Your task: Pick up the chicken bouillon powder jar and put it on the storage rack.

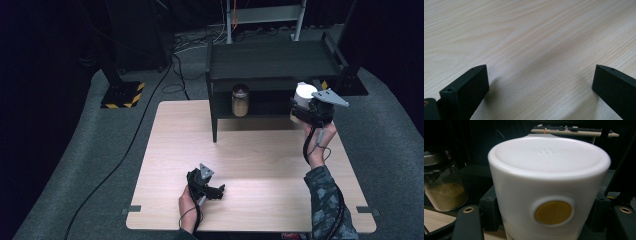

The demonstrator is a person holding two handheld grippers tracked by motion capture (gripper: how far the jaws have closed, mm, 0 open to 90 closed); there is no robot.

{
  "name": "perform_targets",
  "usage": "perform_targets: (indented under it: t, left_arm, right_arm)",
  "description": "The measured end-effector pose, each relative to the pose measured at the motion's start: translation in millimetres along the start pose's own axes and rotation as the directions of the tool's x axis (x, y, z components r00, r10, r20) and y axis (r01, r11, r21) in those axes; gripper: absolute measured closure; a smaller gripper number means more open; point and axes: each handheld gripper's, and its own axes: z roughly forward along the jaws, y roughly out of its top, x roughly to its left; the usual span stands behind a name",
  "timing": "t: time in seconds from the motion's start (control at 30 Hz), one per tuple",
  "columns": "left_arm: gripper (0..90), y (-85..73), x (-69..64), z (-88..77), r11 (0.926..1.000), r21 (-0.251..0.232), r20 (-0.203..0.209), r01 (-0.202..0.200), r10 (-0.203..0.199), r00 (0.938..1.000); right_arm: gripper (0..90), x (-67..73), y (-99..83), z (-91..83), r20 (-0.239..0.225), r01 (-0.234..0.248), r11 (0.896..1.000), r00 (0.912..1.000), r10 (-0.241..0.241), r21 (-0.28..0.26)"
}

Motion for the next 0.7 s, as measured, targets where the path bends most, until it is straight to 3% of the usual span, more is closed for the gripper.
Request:
perform_targets:
  t: [0.7]
  left_arm:
    - [0.1,-0.1,0.1,0.0,1.0,-0.001,0.001,-0.006,0.006,1.0]
  right_arm:
    - [29.7,1.8,9.1,17.0,-0.003,0.004,1.0,1.0,-0.004,0.005]
